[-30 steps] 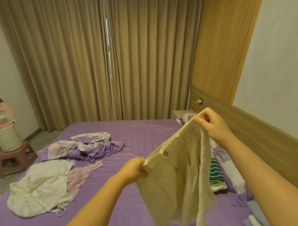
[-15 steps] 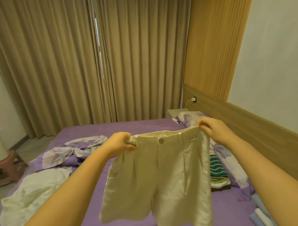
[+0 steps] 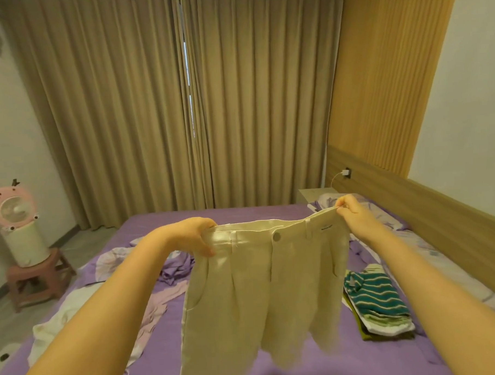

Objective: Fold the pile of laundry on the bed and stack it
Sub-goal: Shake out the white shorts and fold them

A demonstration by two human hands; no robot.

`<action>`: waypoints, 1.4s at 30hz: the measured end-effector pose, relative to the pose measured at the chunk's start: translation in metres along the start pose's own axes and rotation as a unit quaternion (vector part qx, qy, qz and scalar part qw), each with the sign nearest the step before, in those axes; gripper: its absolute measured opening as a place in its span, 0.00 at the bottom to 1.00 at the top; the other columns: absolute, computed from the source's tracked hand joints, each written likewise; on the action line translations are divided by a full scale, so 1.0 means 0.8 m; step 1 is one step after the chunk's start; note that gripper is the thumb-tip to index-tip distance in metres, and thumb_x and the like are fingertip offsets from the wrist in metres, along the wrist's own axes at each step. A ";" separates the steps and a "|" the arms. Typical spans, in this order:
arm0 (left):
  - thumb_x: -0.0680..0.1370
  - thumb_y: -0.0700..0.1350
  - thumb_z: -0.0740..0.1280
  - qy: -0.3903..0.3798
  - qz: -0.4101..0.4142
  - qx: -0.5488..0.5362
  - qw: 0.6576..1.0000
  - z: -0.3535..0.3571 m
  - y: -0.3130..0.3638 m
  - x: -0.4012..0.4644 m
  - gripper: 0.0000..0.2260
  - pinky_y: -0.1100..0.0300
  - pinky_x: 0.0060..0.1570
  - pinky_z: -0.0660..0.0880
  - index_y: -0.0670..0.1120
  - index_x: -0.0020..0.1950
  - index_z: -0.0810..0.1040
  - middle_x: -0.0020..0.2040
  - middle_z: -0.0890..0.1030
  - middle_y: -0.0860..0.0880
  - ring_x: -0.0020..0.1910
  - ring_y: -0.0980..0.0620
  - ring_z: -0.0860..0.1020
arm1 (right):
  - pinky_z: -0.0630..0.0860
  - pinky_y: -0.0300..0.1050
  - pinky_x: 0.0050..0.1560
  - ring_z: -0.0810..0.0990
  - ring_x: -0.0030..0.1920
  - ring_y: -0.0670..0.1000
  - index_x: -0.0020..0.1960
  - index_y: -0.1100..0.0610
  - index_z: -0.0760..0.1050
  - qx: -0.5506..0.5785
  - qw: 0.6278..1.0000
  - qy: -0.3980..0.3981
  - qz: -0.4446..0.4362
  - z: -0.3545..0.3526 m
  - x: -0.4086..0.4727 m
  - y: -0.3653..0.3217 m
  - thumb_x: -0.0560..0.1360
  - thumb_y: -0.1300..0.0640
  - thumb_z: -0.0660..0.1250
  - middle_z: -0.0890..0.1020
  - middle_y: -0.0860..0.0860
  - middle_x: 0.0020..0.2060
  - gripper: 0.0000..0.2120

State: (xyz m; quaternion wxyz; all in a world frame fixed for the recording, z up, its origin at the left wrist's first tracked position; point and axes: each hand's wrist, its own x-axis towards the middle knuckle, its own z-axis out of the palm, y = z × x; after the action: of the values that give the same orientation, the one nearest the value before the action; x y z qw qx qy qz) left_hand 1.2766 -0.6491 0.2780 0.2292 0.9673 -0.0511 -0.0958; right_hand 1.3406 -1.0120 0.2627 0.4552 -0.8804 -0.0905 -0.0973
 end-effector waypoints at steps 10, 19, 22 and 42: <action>0.68 0.50 0.78 0.238 -0.052 -0.231 0.942 0.024 0.014 -0.003 0.18 0.46 0.51 0.78 0.43 0.51 0.78 0.47 0.83 0.44 0.47 0.47 0.81 | 0.67 0.39 0.40 0.71 0.42 0.47 0.52 0.56 0.72 0.034 0.997 -0.057 -0.039 -0.013 0.028 0.035 0.80 0.58 0.60 0.74 0.47 0.41 0.03; 0.64 0.59 0.72 0.351 -0.059 -0.218 0.909 0.038 0.029 -0.012 0.17 0.56 0.34 0.71 0.47 0.33 0.72 0.29 0.74 0.55 0.28 0.58 0.72 | 0.74 0.34 0.40 0.81 0.41 0.45 0.40 0.59 0.79 0.145 0.972 -0.178 -0.048 -0.023 0.016 0.033 0.68 0.49 0.73 0.82 0.48 0.39 0.13; 0.67 0.62 0.69 0.364 -0.056 -0.205 0.907 0.041 0.026 -0.016 0.17 0.57 0.33 0.67 0.51 0.33 0.70 0.30 0.70 0.53 0.29 0.56 0.68 | 0.75 0.38 0.38 0.79 0.38 0.46 0.45 0.74 0.74 0.177 0.955 -0.236 -0.026 -0.028 0.018 0.033 0.70 0.53 0.72 0.80 0.51 0.36 0.22; 0.73 0.48 0.72 0.345 -0.125 -0.455 0.811 0.124 0.088 -0.032 0.14 0.53 0.41 0.76 0.38 0.50 0.79 0.42 0.81 0.43 0.40 0.47 0.79 | 0.65 0.34 0.21 0.69 0.30 0.50 0.49 0.53 0.77 0.173 0.973 -0.119 0.098 0.038 -0.026 -0.013 0.74 0.65 0.61 0.74 0.52 0.35 0.10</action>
State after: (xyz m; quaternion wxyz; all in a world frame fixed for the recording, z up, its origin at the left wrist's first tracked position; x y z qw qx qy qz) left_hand 1.2268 -0.7511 0.2273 0.6320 0.7200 0.2018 0.2038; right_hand 1.3206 -0.9823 0.2483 0.5939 -0.7982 -0.0731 0.0702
